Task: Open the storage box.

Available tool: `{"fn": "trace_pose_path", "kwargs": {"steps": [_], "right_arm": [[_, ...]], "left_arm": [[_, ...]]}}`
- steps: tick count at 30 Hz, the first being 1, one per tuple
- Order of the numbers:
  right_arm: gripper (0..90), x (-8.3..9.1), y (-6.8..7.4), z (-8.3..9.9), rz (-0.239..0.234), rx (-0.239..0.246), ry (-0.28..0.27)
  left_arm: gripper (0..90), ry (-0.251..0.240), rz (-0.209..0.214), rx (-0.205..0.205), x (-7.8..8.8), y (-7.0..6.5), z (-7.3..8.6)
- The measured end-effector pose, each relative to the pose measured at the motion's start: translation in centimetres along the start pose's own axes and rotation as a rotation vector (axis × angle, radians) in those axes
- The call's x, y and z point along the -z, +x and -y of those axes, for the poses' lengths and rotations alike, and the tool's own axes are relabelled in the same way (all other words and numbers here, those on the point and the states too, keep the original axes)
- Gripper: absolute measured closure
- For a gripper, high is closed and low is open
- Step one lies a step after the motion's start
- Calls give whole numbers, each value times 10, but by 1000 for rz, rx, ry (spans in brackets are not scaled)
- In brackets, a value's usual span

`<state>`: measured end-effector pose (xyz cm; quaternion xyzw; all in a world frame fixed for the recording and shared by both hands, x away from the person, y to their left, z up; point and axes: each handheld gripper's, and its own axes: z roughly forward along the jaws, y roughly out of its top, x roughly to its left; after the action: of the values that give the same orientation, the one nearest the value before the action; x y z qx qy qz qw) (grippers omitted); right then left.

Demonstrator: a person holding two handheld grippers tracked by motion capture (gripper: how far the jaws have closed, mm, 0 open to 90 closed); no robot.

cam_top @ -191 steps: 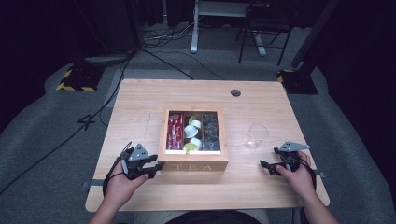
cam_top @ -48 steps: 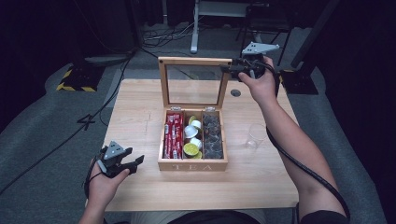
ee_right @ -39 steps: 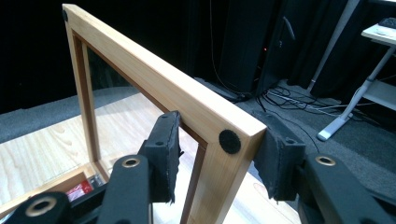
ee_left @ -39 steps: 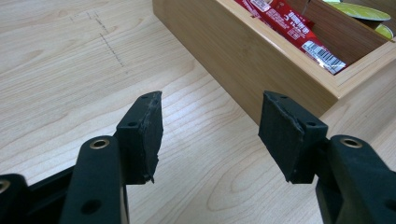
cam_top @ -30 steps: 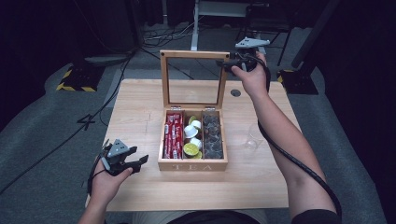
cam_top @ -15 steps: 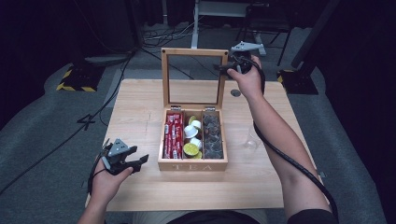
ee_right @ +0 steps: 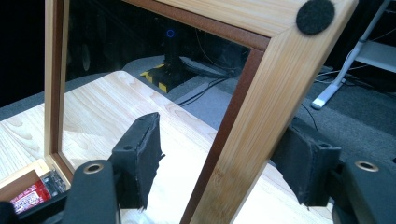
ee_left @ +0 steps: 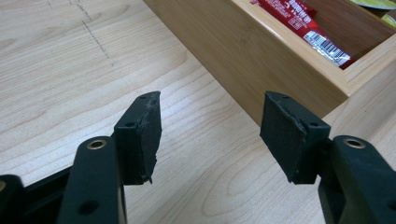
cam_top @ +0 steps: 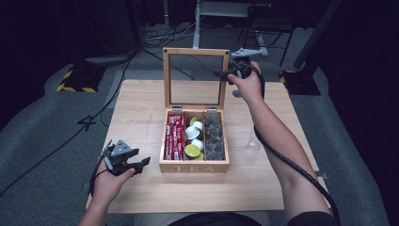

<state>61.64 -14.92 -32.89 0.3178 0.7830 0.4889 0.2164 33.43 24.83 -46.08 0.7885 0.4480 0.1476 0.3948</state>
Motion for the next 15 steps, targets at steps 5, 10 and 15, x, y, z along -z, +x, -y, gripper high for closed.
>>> {"fn": "trace_pose_path", "kwargs": {"steps": [5, 10, 15], "right_arm": [[360, 2, -1, 0, -9, -5, 2], [325, 14, -3, -1, 11, -1, -4], [316, 37, -4, -3, 18, -8, -22]], "left_arm": [[371, 4, -6, 1, -1, 2, 0], [362, 8, -9, 20, -2, 6, -5], [362, -26, -14, 16, -1, 6, -22]]}}
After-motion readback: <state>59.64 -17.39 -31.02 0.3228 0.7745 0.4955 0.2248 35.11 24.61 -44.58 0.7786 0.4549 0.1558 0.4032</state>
